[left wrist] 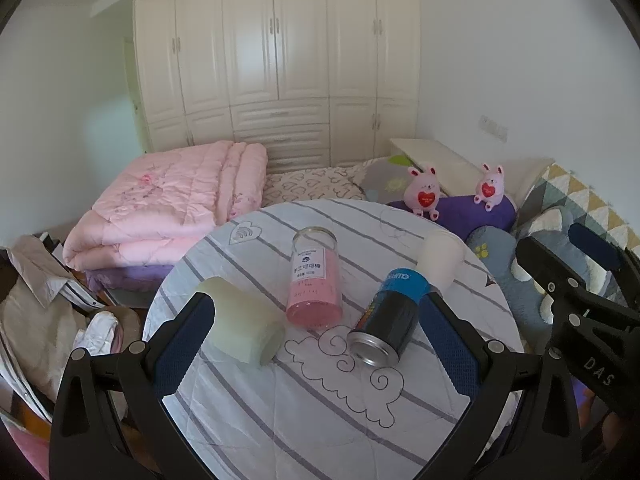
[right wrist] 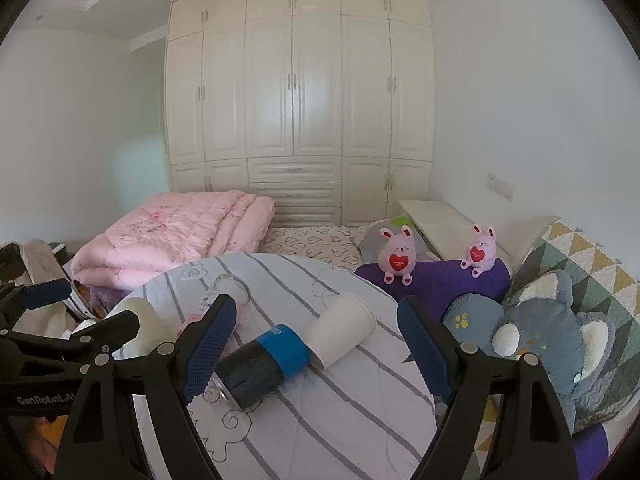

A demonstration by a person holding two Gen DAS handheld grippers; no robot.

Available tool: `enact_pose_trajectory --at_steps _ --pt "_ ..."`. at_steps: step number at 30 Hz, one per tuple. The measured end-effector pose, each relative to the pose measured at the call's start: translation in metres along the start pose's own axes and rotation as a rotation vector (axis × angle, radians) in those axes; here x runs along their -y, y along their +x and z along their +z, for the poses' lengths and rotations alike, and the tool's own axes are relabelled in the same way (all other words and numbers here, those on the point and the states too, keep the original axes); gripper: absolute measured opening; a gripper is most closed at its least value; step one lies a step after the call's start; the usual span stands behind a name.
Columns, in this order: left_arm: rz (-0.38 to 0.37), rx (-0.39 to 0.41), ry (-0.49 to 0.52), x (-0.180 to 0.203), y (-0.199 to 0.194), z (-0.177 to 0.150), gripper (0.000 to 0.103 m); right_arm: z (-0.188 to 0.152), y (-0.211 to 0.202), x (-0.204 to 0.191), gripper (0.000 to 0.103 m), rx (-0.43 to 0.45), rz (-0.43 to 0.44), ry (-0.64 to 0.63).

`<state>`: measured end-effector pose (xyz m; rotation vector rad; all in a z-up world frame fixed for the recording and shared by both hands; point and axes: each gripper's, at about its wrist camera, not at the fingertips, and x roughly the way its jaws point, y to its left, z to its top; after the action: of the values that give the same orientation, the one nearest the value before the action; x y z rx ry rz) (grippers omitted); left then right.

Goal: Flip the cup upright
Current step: 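Move the open left gripper toward the pale green cup lying sideways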

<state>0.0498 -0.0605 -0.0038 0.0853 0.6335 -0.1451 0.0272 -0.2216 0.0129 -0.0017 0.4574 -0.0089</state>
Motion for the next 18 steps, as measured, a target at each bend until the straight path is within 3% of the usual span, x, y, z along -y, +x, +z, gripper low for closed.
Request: enact_pose_trajectory --at_steps 18 --pt "0.006 -0.106 0.035 0.007 0.042 0.005 0.103 -0.004 0.041 0.021 0.084 -0.092 0.000 0.050"
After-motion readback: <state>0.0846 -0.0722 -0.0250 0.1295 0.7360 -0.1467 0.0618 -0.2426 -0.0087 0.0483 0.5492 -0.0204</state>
